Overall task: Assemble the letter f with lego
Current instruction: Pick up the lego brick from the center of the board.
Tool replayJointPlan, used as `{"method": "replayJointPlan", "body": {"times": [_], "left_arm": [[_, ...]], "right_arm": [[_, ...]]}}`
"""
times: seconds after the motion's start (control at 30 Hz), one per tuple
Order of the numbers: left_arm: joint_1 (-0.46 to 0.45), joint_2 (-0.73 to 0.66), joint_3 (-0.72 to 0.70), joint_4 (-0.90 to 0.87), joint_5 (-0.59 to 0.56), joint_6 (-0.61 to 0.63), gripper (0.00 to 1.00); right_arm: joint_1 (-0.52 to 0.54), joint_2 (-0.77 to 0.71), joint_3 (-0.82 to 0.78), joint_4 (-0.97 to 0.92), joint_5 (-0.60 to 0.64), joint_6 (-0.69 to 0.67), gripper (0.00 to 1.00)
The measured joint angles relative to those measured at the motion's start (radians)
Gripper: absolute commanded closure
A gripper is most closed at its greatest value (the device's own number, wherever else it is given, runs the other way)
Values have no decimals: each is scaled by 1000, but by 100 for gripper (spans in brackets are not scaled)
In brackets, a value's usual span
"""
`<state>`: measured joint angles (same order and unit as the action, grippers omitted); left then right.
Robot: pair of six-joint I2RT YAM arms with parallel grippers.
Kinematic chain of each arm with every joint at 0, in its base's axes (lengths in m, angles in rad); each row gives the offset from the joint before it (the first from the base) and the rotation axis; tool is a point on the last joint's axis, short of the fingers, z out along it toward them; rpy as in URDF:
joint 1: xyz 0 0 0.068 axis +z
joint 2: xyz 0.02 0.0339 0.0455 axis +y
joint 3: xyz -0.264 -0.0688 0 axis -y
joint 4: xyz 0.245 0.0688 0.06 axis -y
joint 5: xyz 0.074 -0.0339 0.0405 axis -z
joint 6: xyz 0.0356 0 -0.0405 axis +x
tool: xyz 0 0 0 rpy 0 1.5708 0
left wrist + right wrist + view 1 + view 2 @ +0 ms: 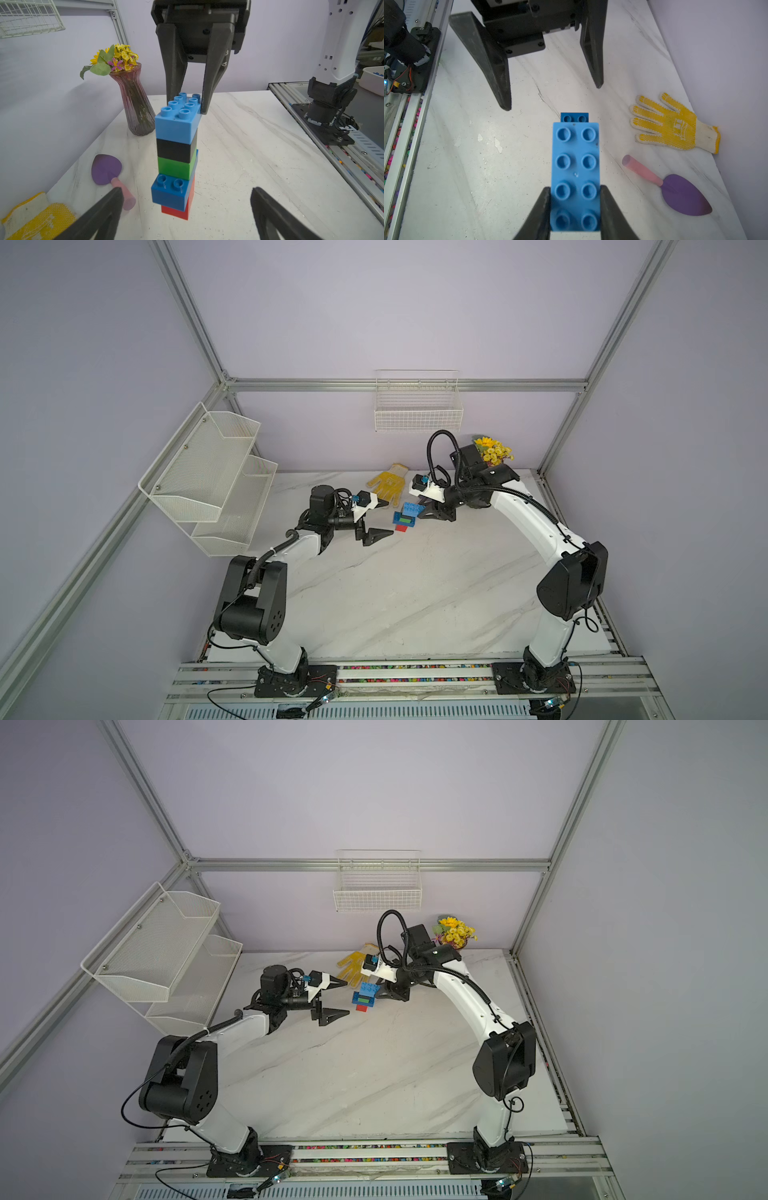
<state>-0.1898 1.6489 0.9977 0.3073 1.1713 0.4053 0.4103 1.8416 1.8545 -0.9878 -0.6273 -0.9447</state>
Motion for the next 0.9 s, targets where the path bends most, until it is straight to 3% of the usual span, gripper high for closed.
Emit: {"method": "replayJointPlan", "body": {"times": [0.33, 0.9], "left_arm": [[0, 11, 23, -23, 6, 2, 6], [0, 37, 53, -41, 30, -3, 28]], "right_arm": [[0, 18, 68, -39, -58, -21, 77], [29, 76, 145, -76, -87, -27, 77]]}}
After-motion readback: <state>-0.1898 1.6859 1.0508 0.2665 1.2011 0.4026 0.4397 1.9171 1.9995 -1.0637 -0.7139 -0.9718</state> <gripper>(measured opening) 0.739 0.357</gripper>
